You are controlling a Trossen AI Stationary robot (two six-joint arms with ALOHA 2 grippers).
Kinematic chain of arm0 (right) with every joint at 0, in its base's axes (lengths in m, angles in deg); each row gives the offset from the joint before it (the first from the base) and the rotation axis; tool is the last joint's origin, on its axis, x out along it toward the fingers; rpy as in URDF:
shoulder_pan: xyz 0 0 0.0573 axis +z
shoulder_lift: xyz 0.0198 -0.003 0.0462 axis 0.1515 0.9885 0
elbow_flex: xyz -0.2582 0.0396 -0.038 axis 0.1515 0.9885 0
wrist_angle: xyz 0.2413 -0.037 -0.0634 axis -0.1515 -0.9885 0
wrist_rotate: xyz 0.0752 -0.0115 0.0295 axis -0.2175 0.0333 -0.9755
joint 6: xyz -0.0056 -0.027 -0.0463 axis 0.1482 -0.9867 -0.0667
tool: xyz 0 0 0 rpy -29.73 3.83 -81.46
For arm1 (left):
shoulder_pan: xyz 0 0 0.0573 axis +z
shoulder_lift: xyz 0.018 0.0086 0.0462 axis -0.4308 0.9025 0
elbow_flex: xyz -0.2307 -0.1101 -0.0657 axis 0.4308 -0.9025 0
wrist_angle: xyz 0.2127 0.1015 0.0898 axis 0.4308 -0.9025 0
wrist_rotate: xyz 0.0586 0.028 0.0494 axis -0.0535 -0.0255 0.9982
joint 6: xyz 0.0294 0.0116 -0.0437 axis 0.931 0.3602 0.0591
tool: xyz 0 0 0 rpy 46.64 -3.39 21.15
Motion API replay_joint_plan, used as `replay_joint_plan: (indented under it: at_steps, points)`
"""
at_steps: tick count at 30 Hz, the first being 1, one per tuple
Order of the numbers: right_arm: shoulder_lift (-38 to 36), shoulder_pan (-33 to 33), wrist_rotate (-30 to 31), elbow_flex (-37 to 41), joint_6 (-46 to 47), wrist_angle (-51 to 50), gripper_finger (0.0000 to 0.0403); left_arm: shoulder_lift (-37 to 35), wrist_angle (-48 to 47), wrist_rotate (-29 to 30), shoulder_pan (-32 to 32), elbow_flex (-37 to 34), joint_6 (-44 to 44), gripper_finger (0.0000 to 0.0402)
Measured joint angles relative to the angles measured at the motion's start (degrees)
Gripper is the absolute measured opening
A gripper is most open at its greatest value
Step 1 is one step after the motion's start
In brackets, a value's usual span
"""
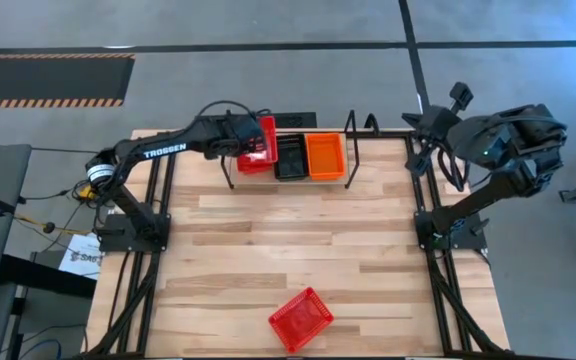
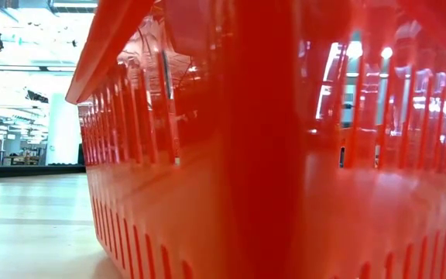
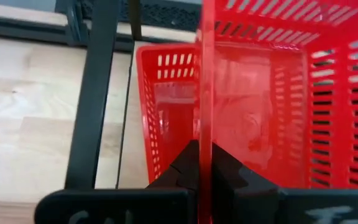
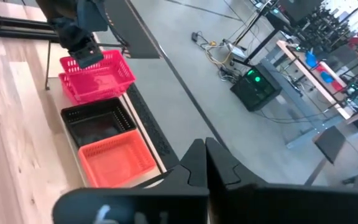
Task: Stack baskets on shelf by color
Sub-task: Stack the right red bin on top of the red bin on the shelf
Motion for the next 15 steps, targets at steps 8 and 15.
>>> replay_joint_plan:
  at_steps: [8, 15]
  points:
    - [-0.3, 0.0, -0.6, 0.0, -0.3, 0.0, 0.0002, 0.0, -1.1, 1.9, 0.7, -0.8, -1.2, 0.0]
    - [-0.3, 0.0, -1.6, 0.0, -1.8, 0.0, 0.0002, 0.0, -2.7, 2.2, 0.9, -2.4, -4.1, 0.0]
